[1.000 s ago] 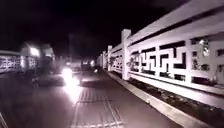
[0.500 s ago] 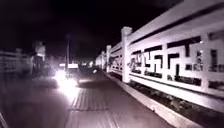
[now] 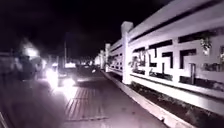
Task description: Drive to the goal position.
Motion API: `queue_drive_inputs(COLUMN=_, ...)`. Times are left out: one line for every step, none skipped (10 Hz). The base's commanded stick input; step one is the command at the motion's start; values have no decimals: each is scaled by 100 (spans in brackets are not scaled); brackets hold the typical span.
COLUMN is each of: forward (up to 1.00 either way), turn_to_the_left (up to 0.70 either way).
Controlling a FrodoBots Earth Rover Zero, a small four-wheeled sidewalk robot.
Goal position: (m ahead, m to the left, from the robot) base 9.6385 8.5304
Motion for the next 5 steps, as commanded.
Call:
queue_drive_inputs(forward=45, turn_to_the_left=27)
queue_drive_inputs(forward=45, turn_to_the_left=27)
queue_drive_inputs(forward=45, turn_to_the_left=0)
queue_drive_inputs(forward=45, turn_to_the_left=0)
queue_drive_inputs(forward=45, turn_to_the_left=0)
